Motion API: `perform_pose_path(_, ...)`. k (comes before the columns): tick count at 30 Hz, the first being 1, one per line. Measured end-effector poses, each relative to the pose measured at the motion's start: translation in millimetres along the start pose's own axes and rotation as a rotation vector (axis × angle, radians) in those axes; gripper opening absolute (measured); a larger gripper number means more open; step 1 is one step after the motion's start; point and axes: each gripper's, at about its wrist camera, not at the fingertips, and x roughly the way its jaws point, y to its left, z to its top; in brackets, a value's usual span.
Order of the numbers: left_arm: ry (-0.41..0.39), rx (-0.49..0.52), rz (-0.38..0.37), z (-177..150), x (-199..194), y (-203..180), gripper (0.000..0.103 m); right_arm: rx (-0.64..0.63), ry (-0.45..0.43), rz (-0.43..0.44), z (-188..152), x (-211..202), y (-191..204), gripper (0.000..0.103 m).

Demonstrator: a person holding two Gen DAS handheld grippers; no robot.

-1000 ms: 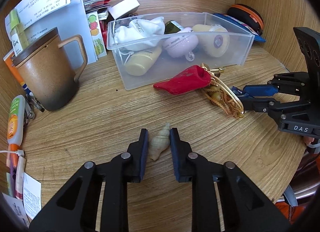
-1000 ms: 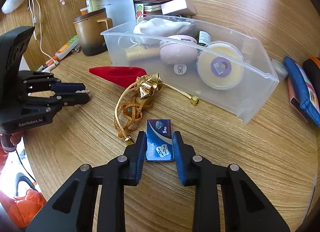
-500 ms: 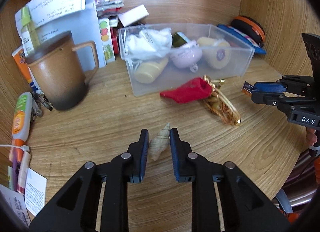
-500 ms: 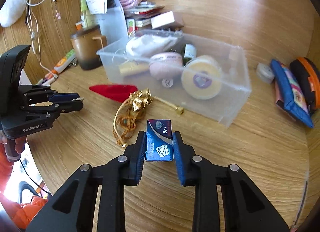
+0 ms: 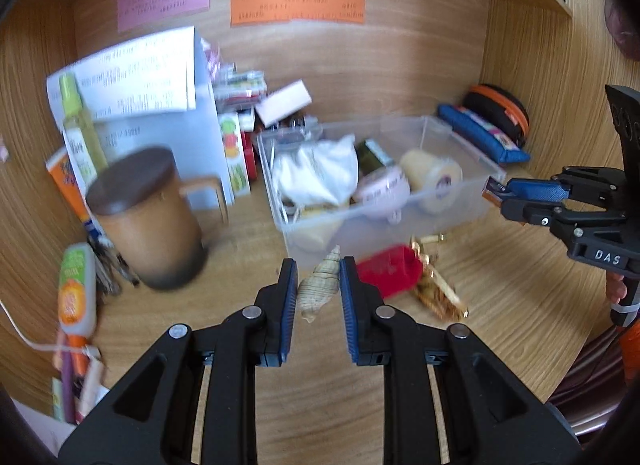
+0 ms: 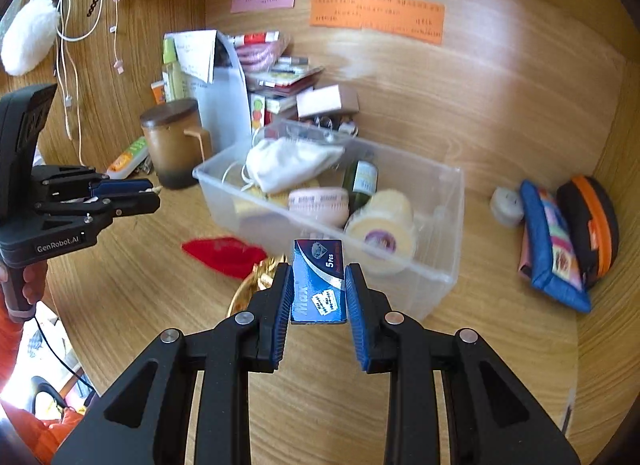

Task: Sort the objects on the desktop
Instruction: 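Lift and carry the packet and shell with both tools over the bin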

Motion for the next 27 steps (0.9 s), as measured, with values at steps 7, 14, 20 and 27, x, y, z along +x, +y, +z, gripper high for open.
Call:
perform_pose_path(7, -0.043, 0.008, -0.025, 31, -2, 4, 0.021, -0.013, -0.037, -0.014, 24, 1, -3, 0.024)
perform_pose_path(14, -0.048, -0.007, -0.056, 54, 13, 11, 0.021, -0.012, -0.045, -0.009, 45, 17, -11, 0.024)
perform_pose_path(20, -0.021, -0.010, -0.087, 65, 40, 13, 0.021, -0.015, -0.019, -0.002, 55, 41, -20, 0.024)
perform_pose_path(27, 0.024, 0.011, -0.121, 70, 72, 8, 0.021, -0.005, 0.032, 0.011, 58, 74, -28, 0.024)
